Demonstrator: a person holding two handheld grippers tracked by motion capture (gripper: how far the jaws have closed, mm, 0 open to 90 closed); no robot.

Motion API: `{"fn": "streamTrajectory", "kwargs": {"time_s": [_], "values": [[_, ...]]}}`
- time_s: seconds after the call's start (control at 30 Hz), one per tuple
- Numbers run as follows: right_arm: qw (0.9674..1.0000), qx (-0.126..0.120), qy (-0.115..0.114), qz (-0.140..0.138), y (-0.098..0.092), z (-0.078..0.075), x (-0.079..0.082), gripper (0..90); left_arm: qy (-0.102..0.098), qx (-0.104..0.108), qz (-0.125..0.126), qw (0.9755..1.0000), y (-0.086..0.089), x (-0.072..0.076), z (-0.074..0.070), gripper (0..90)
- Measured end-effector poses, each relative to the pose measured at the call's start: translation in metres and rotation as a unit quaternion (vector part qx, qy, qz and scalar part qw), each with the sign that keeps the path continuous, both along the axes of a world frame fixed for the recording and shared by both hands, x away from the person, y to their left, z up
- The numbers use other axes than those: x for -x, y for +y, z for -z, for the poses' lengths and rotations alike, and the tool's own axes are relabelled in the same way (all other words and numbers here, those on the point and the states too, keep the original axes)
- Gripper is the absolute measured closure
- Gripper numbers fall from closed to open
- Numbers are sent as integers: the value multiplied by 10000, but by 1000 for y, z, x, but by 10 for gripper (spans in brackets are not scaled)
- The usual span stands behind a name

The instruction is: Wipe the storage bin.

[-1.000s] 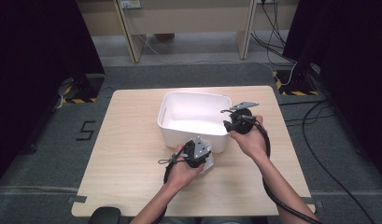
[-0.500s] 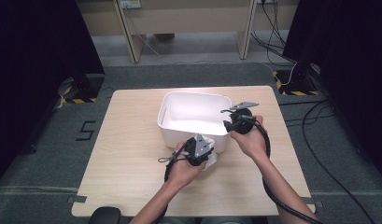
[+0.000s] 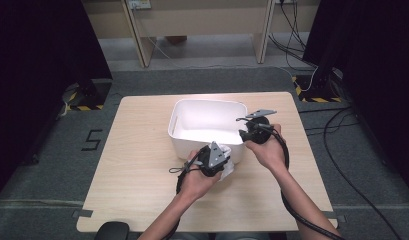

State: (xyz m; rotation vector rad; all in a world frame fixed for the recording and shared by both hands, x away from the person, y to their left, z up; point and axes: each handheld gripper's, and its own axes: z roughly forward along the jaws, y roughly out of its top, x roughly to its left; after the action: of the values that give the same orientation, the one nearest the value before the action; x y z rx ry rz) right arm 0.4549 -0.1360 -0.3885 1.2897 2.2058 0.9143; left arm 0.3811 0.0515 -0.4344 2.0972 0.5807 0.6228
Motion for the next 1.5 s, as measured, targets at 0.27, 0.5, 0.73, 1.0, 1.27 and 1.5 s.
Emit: {"fn": "streamTrajectory", "kwargs": {"time_s": [0.27, 0.5, 0.73, 1.0, 1.27, 1.5], "values": [[10000, -18, 92, -4, 2, 3, -1, 647, 16, -38, 48, 10000, 0, 1, 1, 774], [9999, -119, 115, 38, 1, -3, 0, 630, -28, -44, 23, 10000, 1, 0, -1, 773], [9997, -221, 30, 49, -1, -11, 4, 674, -56, -45, -105, 9999, 6, -3, -4, 772], [9997, -243, -2, 9, 0, -14, 6, 728, -44, -87, -198, 9998, 6, -6, -6, 772], [9989, -463, 72, 96, -2, -11, 2, 687, -51, -116, -196, 9997, 6, -6, -6, 772], [9989, -439, 38, 133, -1, -10, 3, 696, -31, -87, -219, 9997, 5, -7, -7, 772]]}}
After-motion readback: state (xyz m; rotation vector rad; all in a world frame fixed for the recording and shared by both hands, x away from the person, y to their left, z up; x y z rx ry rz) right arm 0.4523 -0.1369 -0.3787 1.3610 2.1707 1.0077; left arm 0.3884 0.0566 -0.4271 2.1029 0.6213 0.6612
